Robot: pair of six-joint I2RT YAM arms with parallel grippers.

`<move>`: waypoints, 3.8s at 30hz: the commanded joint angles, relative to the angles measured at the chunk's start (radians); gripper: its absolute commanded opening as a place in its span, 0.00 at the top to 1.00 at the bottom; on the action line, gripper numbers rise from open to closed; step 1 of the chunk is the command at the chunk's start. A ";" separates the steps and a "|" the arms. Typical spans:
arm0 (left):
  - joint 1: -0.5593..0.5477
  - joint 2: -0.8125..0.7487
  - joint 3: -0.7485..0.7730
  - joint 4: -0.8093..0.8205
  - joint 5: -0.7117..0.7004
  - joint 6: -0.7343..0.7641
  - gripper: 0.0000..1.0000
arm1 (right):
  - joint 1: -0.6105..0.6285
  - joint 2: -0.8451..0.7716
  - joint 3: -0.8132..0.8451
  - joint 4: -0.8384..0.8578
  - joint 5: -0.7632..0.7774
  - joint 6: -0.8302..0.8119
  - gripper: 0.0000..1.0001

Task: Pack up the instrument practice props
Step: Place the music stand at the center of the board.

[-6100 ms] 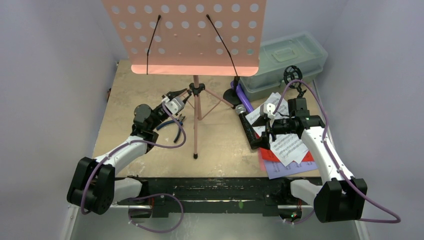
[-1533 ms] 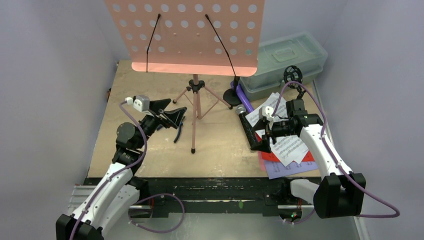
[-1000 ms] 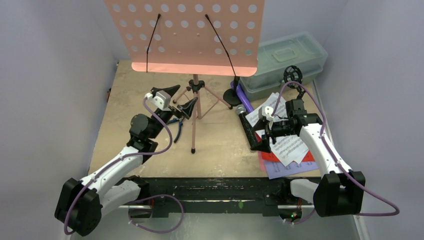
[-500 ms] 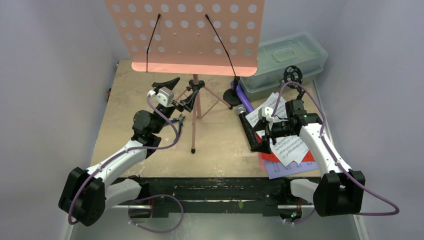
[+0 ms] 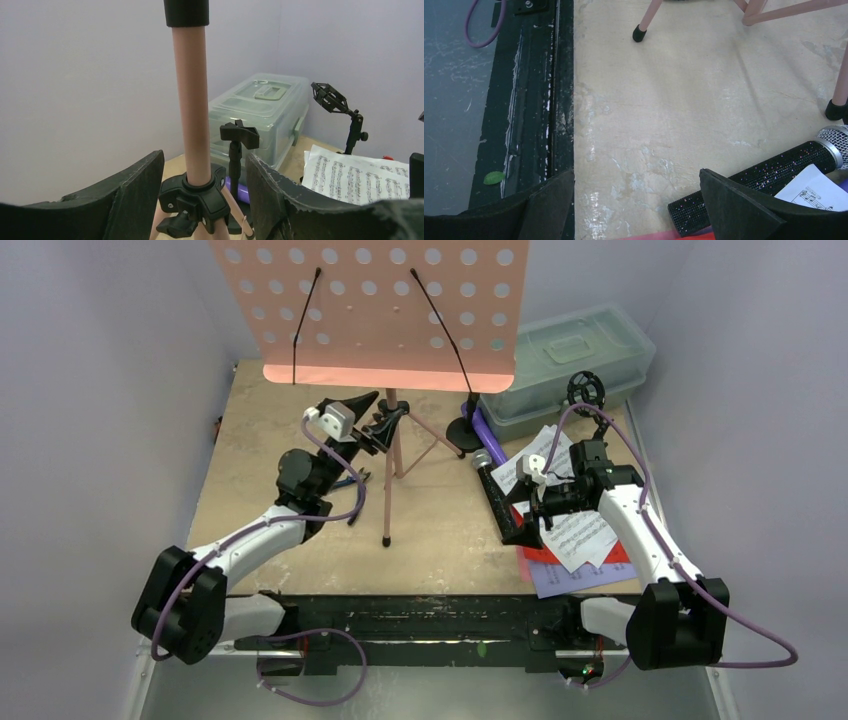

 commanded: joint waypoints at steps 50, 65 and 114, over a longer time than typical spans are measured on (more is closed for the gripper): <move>-0.006 0.114 0.222 -0.029 0.040 -0.073 0.74 | -0.005 0.010 0.042 -0.041 -0.031 -0.050 0.01; -0.004 0.039 0.407 -0.239 -0.196 -0.257 1.00 | -0.004 0.015 0.053 -0.060 -0.050 -0.067 0.01; -0.004 -0.176 0.400 -0.508 -0.349 -0.678 1.00 | 0.398 0.320 0.554 0.479 0.381 0.835 0.68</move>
